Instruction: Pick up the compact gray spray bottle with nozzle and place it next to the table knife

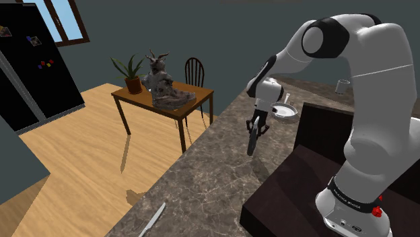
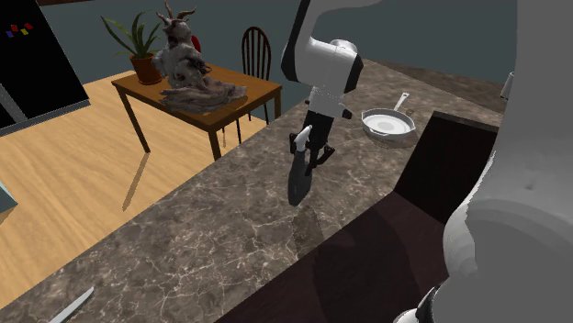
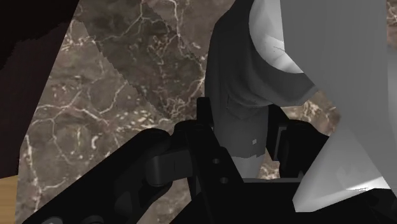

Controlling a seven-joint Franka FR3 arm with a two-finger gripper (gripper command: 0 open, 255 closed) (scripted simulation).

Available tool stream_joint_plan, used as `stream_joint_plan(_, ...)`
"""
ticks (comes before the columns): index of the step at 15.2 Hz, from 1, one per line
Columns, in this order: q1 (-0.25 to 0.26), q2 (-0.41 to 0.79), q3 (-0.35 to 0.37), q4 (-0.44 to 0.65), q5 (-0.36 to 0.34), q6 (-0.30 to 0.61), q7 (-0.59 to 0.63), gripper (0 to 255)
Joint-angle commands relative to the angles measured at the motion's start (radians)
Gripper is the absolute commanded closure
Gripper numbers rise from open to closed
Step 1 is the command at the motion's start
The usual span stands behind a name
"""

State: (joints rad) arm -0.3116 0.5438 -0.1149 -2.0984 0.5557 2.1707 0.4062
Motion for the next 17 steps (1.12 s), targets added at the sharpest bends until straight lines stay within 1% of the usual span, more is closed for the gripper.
stream_joint_plan(1, 0.003, -0.027, -0.005, -0.009, -0.009, -0.017, 0.011, 255)
stream_joint_plan(17, 0.016, -0.209, -0.033, -0.030, -0.076, -0.157, 0.096, 255)
